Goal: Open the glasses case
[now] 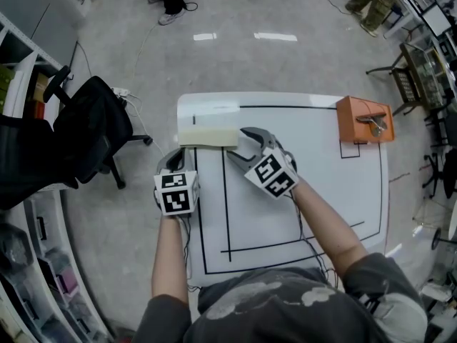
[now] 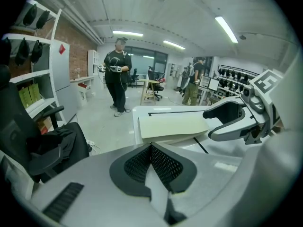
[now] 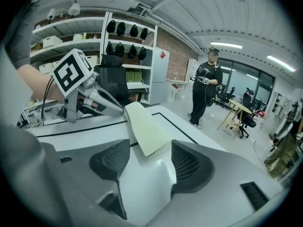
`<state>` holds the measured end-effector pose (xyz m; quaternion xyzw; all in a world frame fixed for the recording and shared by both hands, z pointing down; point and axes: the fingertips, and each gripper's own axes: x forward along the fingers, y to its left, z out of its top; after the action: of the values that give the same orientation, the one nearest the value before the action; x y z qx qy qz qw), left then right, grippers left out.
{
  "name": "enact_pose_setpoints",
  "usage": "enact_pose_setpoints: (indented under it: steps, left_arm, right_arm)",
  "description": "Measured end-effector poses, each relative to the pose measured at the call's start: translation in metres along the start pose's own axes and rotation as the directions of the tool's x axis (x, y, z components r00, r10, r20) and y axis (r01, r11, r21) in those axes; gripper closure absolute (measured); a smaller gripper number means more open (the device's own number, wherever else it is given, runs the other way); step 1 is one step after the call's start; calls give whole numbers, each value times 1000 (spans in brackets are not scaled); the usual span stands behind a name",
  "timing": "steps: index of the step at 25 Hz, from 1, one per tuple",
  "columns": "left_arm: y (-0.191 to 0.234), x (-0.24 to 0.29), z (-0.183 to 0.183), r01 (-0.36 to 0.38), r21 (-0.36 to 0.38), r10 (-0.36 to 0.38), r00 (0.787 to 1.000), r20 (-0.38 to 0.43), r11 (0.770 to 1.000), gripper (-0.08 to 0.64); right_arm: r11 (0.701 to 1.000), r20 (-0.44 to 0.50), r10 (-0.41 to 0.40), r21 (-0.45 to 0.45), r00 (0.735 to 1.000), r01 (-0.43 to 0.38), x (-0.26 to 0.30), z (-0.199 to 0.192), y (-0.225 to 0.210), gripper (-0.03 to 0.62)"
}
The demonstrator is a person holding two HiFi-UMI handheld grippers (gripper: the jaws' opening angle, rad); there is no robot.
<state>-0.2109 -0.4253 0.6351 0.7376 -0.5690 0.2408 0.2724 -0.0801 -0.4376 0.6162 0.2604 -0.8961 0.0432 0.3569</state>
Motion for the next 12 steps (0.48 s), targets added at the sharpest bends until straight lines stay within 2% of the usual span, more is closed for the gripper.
enact_pose_setpoints:
  steps: [4,7,12]
  left_arm:
    - [1,1,-3,1,4,-1,1000,-17,1000,558]
    - [0,1,-2,2,5,-2,1000,-17,1000,558]
    - [-2,-1,4,11,4,-11,1000,4,1000,558]
  right_arm:
    - [997,-59,-39,-68,997,35,8,-10,-3,335]
    - [997,-42,-56,-60,998,53,7,-6,-6,382]
    - [996,-33,-68,-65,997,66,4,-1,-7,384]
